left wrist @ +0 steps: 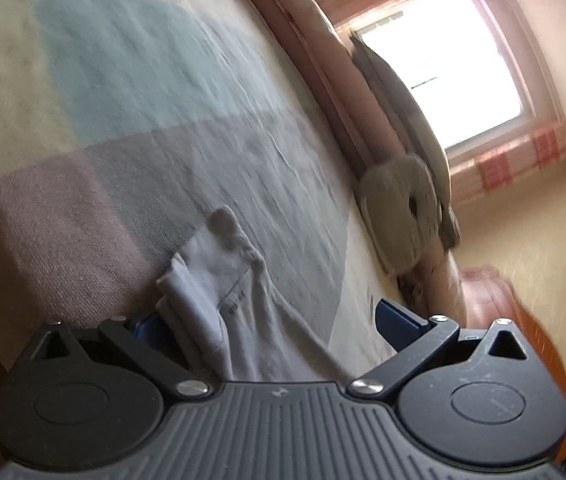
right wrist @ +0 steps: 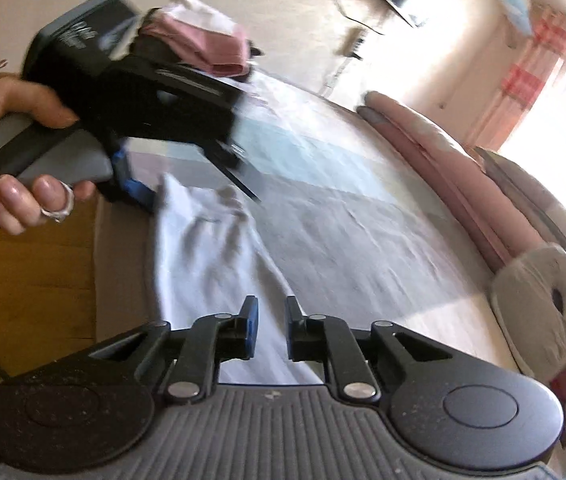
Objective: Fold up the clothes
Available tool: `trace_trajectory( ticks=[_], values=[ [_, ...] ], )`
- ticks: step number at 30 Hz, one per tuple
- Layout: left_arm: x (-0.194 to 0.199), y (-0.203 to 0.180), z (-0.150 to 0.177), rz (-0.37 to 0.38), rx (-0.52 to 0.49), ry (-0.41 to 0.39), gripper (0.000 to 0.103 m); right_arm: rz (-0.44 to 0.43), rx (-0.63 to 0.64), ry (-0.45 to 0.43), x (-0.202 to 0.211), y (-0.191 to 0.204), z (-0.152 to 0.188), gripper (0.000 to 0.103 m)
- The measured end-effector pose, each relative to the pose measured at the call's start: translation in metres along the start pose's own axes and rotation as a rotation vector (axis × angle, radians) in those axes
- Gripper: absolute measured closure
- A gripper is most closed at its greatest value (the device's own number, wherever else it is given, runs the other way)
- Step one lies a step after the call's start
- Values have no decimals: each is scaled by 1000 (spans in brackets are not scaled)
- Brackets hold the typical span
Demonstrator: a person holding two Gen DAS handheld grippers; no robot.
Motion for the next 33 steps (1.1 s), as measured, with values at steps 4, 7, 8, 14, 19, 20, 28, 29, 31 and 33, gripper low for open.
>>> trace_trajectory(
  ticks=[4, 7, 8, 14, 19, 20, 28, 29, 31, 33],
  values=[
    [-12, -11, 0, -58, -74, 7, 1, -24, -126, 41, -31, -31, 11, 81],
    [-12, -14, 6, -42, -106, 47, 2, -53, -203, 50, -28, -41, 21, 74],
    [-9, -13, 10, -23, -100, 52, 2, -62, -224, 49, -25, -43, 23, 71],
    [-6, -8, 10, -81, -139, -18, 33, -106, -310, 50, -11, -51, 37, 57],
    [-17, -27, 18, -238, -352, 13, 60, -149, -359, 58, -5, -52, 38, 52],
    [-16, -30, 20, -280, -384, 20, 75, -160, -377, 60, -4, -54, 38, 41],
    [3, -41, 22, -269, -434, -1, 83, -339, -670, 109, -25, -81, 52, 0],
    [4, -43, 23, -264, -449, -4, 84, -392, -734, 126, -33, -86, 55, 0],
    [3, -47, 24, -254, -467, -8, 84, -482, -859, 164, -51, -94, 61, 0],
    [1, -49, 22, -248, -472, -9, 84, -560, -982, 204, -69, -100, 66, 0]
  ],
)
Point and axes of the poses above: each gripper's, at about its wrist camera, not at the fingertips, and x roughly against the way its jaws point, y to its left, z to its underside, the point moved 1 cm from there along -x, roughly the way its jaws point, and after that the axes turned 10 degrees about z, right-handed, at the moved point
